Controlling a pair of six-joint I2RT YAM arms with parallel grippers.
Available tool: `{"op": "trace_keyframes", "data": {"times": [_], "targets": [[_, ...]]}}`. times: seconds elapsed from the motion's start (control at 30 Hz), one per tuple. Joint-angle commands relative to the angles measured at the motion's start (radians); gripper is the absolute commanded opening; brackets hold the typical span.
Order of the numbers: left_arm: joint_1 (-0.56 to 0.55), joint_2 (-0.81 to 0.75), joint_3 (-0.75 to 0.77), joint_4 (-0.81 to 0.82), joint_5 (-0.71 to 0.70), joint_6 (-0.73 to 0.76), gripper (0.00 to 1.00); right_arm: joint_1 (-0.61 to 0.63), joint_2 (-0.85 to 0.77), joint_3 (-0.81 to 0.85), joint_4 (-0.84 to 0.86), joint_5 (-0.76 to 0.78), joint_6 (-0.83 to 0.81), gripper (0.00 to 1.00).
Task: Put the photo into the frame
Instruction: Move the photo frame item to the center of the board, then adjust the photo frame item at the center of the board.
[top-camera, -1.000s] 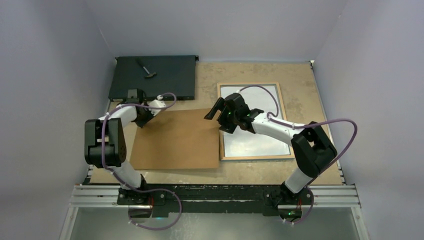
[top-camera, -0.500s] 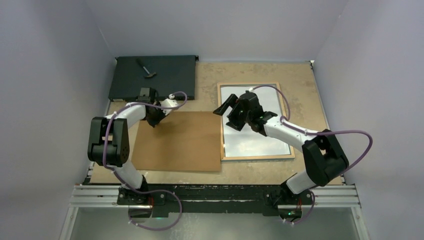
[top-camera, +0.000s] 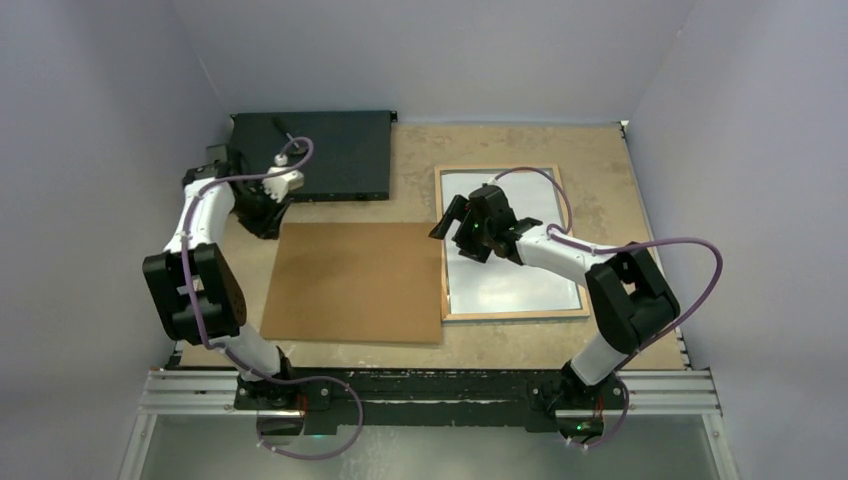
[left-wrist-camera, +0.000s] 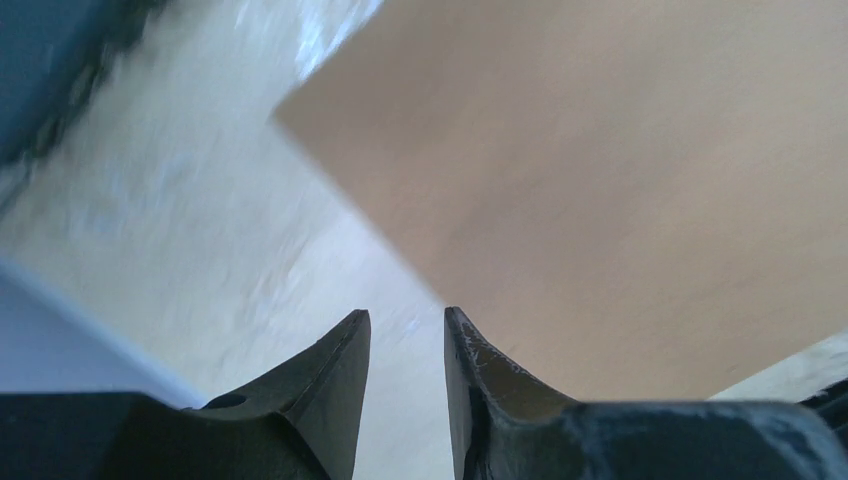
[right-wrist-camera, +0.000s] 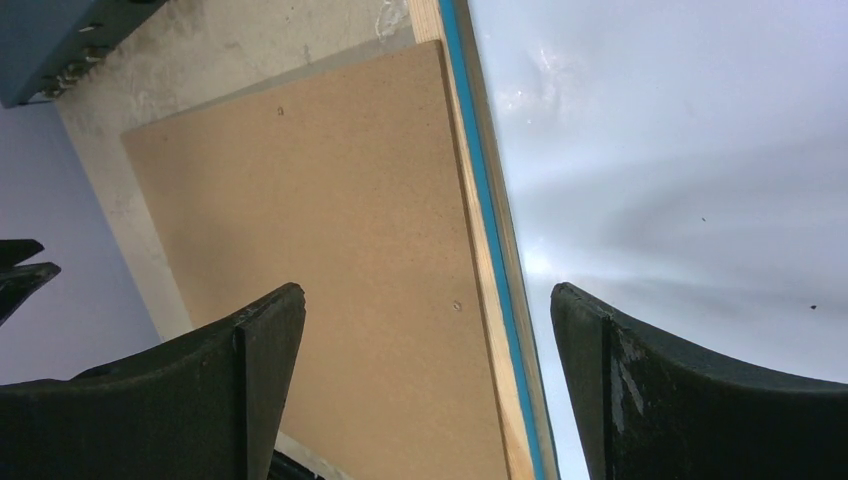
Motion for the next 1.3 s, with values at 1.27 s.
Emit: {"op": "trace_keyframes", "data": {"times": [1.27], "targets": [[-0.013, 0.088, -0.413, 0.324, -0.125, -0.05, 0.28, -0.008, -0.171, -0.071, -0.119, 0.079, -0.14, 0.95]]}}
